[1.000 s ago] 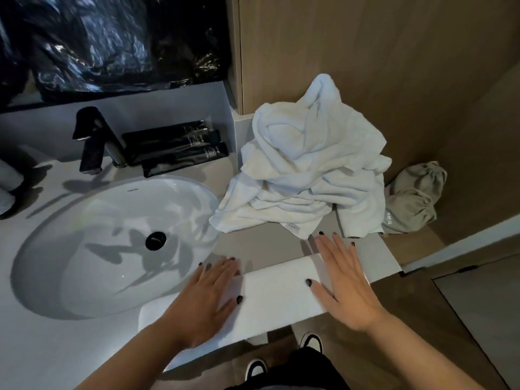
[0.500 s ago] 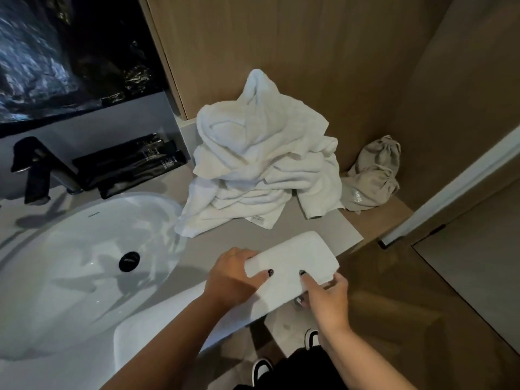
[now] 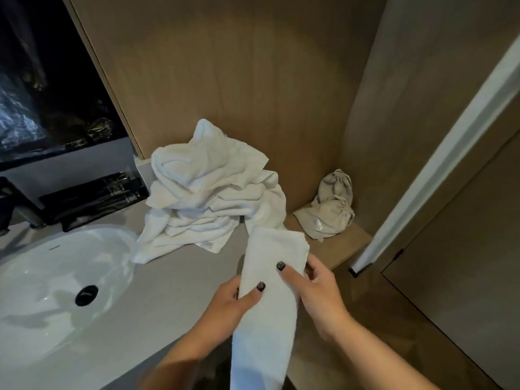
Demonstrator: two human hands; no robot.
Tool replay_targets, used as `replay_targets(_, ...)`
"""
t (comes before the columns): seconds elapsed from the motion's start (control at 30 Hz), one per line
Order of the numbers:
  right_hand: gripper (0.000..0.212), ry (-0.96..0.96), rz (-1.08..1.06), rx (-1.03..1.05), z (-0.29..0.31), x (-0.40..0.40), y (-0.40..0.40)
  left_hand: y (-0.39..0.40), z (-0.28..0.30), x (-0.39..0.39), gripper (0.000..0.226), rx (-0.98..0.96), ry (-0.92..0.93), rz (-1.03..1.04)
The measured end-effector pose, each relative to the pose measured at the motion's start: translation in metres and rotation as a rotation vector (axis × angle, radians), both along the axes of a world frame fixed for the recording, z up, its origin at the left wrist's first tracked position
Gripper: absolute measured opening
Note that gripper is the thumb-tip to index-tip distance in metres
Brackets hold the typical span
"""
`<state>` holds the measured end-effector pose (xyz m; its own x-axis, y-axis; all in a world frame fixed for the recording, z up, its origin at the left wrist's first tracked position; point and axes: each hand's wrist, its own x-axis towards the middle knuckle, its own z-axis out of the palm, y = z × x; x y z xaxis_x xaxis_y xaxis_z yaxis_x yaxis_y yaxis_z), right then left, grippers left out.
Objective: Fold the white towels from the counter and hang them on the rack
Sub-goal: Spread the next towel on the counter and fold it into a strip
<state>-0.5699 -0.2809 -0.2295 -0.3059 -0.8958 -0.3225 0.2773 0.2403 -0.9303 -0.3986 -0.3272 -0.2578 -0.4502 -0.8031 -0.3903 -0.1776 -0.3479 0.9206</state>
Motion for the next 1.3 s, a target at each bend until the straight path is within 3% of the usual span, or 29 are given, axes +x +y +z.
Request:
replay_targets(0.27,0.041,0.178,0.149,-0.237,0.089,-0.127,0.042,0.038,0.112,-0.136,0.016,-0.474,0.162,0.166)
replay_targets(0.37,0.026,0.269,0.169,-0.332,0.126,-0.166,0.054,0.049,0.162,-0.175,0.019,-0.612,0.248,0.161)
replay_targets(0.63,0.036,0.413,0.151,-0.689,0.252,-0.226,0.048,0.046,0.290,-0.246,0.023,-0.777,0.481,0.250)
replay_targets(0.8,0.047,0.320,0.189,-0.793,0.306,-0.248,0.016,0.023,0.371,-0.275,0.025,-0.888,0.525,0.257)
replay_targets(1.03,0.023,0.468,0.078,-0.967,0.407,-0.283,-0.052,-0.049,0.466,-0.307,0.030,-0.936,0.585,0.162)
replay_targets(1.3,0.029,0.637,-0.074,-1.152,0.534,-0.322,-0.140,-0.137,0.514,-0.347,0.040,-1.004,0.644,-0.027)
